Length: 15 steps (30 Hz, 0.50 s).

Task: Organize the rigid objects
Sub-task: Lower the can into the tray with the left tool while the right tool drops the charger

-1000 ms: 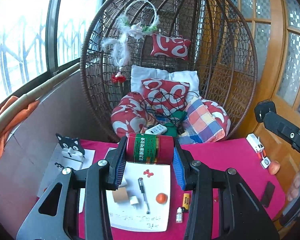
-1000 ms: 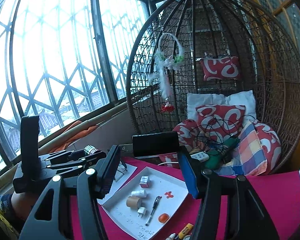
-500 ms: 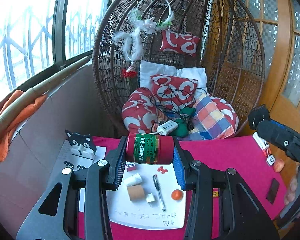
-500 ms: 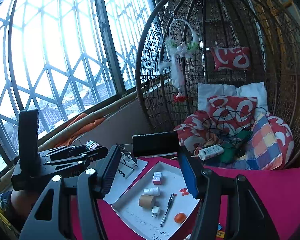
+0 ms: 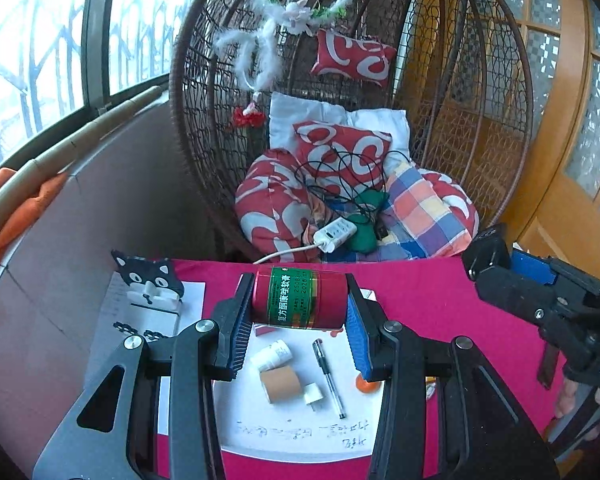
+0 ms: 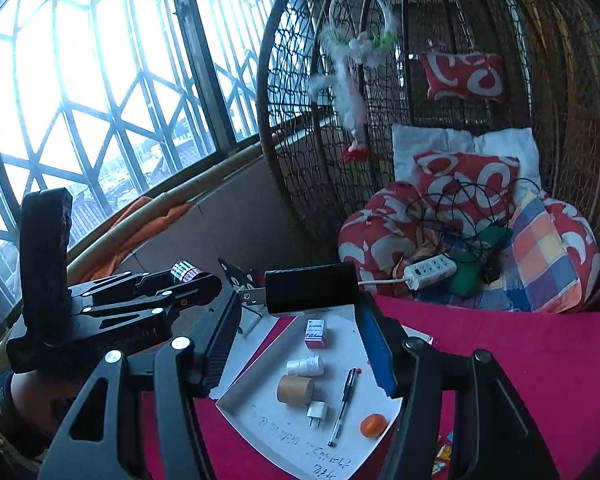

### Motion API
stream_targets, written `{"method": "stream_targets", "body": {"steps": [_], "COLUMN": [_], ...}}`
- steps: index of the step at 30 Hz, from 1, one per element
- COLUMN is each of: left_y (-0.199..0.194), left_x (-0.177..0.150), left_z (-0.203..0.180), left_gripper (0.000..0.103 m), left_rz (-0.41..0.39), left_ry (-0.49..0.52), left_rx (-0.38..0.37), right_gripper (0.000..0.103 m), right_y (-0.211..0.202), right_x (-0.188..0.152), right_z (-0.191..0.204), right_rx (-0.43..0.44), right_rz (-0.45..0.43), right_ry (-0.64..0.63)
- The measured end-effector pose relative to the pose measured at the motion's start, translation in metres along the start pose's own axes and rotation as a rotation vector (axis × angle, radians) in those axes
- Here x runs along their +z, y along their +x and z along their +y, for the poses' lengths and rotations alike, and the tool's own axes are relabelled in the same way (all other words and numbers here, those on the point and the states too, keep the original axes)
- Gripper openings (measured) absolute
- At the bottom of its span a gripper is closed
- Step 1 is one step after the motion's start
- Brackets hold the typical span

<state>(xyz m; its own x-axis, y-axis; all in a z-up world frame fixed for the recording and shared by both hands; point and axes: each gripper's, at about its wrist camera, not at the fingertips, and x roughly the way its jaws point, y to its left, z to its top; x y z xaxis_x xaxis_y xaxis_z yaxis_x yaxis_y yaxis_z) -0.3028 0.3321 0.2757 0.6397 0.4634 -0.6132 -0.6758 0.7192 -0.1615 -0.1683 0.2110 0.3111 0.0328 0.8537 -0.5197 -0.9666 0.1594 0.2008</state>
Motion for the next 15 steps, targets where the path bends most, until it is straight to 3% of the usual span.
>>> {"method": "stream_targets", "body": {"steps": [9,15], "left_y": [0.035,0.108], "left_x": [-0.001,-0.021], "left_z": [0.012,0.024], "left_gripper": [0.041,0.041], "left_rz": [0.065,0.256], "left_ry": [0.037,0.019], "left_rx": [-0.01,-0.052], "right_gripper": [0.059,0.059], "right_y": [0.031,0.087], "right_x": [-0.002,-0.027], "right_z": [0.003,-0.014], "right_rx": [-0.019,-0.072], "right_rz": [0.056,0.205], "right_ry": [0.019,0.032]}}
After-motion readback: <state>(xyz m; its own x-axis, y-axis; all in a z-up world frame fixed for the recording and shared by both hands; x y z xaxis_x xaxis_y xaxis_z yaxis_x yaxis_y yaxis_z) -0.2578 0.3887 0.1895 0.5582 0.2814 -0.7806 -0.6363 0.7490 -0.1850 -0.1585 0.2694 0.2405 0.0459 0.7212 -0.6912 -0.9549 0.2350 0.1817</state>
